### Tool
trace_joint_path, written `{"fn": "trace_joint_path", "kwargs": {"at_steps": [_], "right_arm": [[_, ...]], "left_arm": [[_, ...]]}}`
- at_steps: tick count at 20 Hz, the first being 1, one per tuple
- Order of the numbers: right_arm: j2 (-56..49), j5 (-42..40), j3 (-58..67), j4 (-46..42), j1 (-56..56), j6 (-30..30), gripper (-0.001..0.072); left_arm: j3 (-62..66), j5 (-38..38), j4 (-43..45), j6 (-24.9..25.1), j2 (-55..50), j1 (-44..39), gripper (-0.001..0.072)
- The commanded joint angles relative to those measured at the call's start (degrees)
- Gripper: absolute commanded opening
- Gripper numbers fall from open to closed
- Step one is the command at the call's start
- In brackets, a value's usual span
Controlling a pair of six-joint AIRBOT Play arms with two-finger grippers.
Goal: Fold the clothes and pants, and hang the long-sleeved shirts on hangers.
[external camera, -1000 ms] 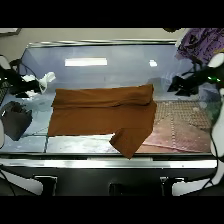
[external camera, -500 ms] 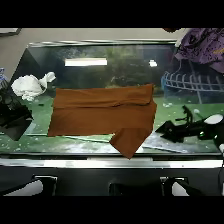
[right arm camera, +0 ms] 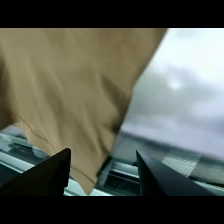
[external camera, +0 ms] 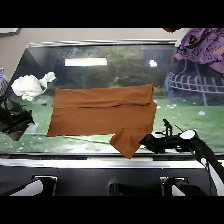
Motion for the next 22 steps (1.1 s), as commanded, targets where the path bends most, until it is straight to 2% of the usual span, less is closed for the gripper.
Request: {"fn": "trace_joint_path", "kwargs": {"at_steps": [1, 2, 3, 4, 5, 6, 7, 8, 11, 14, 16, 18, 22], "right_arm": [[-0.3, -6.9, -0.5, 2.5, 2.4, 1.8, 0.0472], [-1.1, -7.5, -0.5, 2.5, 2.4, 1.8, 0.0471], [-2.4, -8.3, -0.5, 3.0, 2.4, 1.7, 0.0419], [-3.8, -8.9, -0.5, 4.1, 2.4, 1.4, 0.0403], [-5.0, -9.1, -0.5, 5.6, 2.4, 0.2, 0.0335], [-5.9, -8.7, -0.5, 7.4, 2.4, -1.6, 0.0216], [-5.8, -8.1, -0.5, 8.4, 2.4, -3.5, 0.0060], [-5.3, -7.6, -0.5, 8.4, 2.4, -3.6, 0.0027], [-2.3, -6.3, -0.5, 6.9, 2.4, -2.2, 0.0027], [0.7, -4.4, -0.5, 6.0, 2.4, 0.1, 0.0027], [1.9, -3.6, -0.5, 5.7, 2.4, 0.8, 0.0027], [2.4, -3.1, -0.5, 5.7, 2.4, 1.0, 0.0027], [2.3, -3.1, -0.5, 5.6, 2.4, 0.9, 0.0027]], "left_arm": [[-0.2, 0.1, 0.0, 0.0, 0.1, 0.1, 0.0674], [-0.2, 0.1, 0.0, 0.0, 0.1, 0.1, 0.0674], [-0.2, 0.1, 0.0, 0.0, 0.1, 0.1, 0.0674], [-0.2, 0.0, 0.0, 0.0, 0.1, 0.1, 0.0674], [-0.2, -0.5, -0.2, 0.0, 0.1, 0.1, 0.0674], [-0.2, -0.6, -0.5, -0.7, 0.1, 0.1, 0.0674], [-0.2, -0.8, -0.5, -1.0, 0.1, 0.1, 0.0674], [-0.2, -1.0, -0.4, -0.1, 0.2, 0.2, 0.0674], [-1.0, 0.3, -2.5, 4.1, 0.3, 4.1, 0.0674], [-7.8, 4.5, -21.0, 12.2, -0.3, 13.0, 0.0674], [-13.6, 6.8, -29.6, 17.5, -1.2, 16.4, 0.0674], [-17.7, 8.1, -31.9, 20.1, -2.7, 16.7, 0.0674], [-20.6, 10.5, -32.0, 21.6, -4.7, 14.9, 0.0674]]}}
